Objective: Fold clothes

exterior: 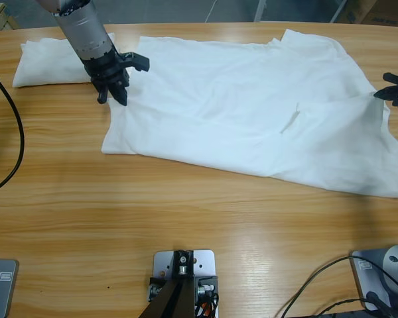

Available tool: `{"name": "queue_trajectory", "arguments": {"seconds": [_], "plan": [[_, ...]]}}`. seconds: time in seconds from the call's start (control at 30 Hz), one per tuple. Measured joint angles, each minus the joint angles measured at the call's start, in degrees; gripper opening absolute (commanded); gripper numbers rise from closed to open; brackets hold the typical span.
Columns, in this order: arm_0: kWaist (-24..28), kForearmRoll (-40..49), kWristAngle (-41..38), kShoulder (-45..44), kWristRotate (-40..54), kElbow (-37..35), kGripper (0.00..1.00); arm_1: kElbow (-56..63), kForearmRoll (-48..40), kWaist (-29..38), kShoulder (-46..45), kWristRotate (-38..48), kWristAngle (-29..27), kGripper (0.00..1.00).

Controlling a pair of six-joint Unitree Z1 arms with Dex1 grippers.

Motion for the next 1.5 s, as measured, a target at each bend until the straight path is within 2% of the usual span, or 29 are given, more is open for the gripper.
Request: {"name": "queue_trajectory", "arguments": {"seconds": [0.13, 0.17, 0.2, 0.23, 0.3, 0.33, 0.57, 1.03, 1.23, 1.33, 1.5], "plan": [[0.00, 0.00, 0.05, 0.10, -0.85, -1.93, 0.000, 0.52, -0.58, 0.00, -0.34, 0.15, 0.00, 0.000], [0.00, 0.00, -0.02, 0.29, -0.98, -2.37, 0.085, 0.66, -0.58, 0.00, -0.34, 0.15, 0.00, 0.000], [0.00, 0.00, -0.07, 0.55, -1.04, -2.56, 0.533, 0.77, -0.58, 0.00, -0.34, 0.15, 0.00, 0.000], [0.00, 0.00, -0.10, 0.81, -1.04, -2.56, 0.740, 0.83, -0.59, 0.00, -0.34, 0.15, 0.00, 0.000], [-0.01, 0.00, -0.10, 1.32, -1.05, -2.56, 0.904, 0.84, -0.60, 0.00, -0.34, 0.15, 0.00, 0.000], [-0.01, 0.00, -0.10, 1.59, -1.09, -2.56, 0.940, 0.84, -0.64, 0.00, -0.34, 0.15, 0.06, 0.000], [0.00, 0.00, -0.10, 2.51, -4.24, -2.74, 0.964, 1.18, -1.34, 0.00, -2.34, 1.83, 3.79, 0.000], [0.75, 0.26, -2.33, 1.66, -4.89, -2.76, 0.964, 3.67, 19.74, 1.62, -18.13, 10.02, 5.45, 0.000], [0.76, 0.60, -3.32, 1.63, -4.89, -2.73, 0.964, 4.05, 29.92, 7.71, -21.42, 14.86, 5.57, 0.000], [0.77, 0.79, -3.59, 1.57, -4.89, -2.48, 0.964, 3.85, 35.04, 11.97, -19.97, 19.56, 3.52, 0.000], [0.77, 0.88, -3.83, 0.96, -4.89, -1.35, 0.964, 2.18, 42.59, 15.73, -17.12, 23.06, -3.51, 0.016]]}}
